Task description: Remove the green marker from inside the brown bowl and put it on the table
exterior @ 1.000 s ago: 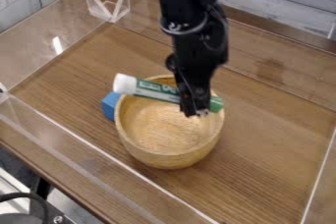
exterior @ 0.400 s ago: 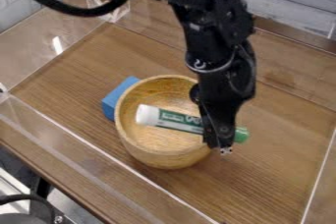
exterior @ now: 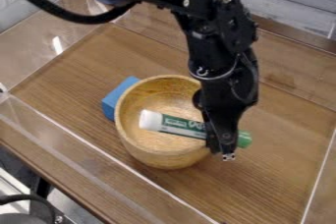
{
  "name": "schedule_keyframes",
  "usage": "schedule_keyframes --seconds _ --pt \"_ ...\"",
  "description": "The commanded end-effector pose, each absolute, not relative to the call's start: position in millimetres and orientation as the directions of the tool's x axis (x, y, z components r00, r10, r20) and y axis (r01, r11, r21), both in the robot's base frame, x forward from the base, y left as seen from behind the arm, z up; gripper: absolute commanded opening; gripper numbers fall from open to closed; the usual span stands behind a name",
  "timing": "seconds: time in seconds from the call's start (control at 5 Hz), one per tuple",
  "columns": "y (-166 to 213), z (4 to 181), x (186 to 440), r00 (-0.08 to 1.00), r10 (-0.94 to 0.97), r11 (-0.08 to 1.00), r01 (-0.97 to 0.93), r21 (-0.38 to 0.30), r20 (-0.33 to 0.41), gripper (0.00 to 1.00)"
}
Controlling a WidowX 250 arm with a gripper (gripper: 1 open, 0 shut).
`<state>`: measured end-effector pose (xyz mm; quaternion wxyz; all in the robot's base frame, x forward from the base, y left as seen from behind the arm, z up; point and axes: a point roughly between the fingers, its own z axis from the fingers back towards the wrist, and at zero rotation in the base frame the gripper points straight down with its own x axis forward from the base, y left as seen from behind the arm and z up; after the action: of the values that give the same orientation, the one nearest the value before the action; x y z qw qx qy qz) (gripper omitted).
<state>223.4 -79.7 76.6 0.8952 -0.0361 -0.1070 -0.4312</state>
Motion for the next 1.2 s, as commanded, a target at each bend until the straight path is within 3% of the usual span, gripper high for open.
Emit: schedule_keyframes --seconds 0.0,1.0 --pt "-83.4 82.7 225.9 0.599 -0.762 0.625 0.779 0.038 0.247 0.00" --pt "-100.8 86.3 218.7 0.613 -0.740 0.639 0.769 0.006 0.275 0.00"
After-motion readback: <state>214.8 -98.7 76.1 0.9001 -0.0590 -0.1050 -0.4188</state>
